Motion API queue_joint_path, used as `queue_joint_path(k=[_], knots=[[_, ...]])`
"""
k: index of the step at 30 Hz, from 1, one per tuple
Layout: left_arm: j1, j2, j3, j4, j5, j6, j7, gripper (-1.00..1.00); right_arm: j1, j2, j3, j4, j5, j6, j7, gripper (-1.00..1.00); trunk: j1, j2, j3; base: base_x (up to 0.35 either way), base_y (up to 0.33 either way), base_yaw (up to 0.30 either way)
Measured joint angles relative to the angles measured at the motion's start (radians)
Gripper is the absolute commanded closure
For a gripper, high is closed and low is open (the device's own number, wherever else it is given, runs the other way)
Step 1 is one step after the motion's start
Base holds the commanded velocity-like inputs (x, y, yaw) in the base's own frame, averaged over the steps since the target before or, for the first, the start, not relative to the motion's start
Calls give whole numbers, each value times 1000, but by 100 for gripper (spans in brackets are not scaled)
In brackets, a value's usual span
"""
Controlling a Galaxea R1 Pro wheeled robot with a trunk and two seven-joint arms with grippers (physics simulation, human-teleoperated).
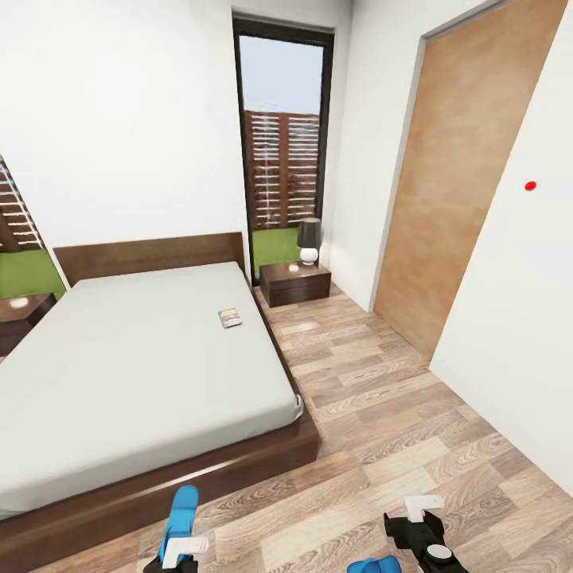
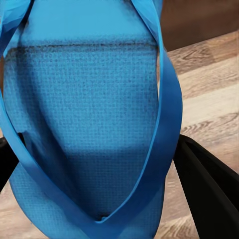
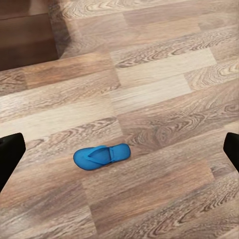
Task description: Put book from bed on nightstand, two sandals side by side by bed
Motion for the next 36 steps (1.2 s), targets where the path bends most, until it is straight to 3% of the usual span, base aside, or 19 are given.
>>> queue_joint_path(k=[9,36], knots=[[30,-1,0,-2,-2,-56,0,100,0,0,0,0,0,0,0,-100,0,0,0,0,9,0],[34,-1,-1,-1,-3,-64,0,100,0,-2,0,0,0,0,0,-100,0,0,0,5,47,0]])
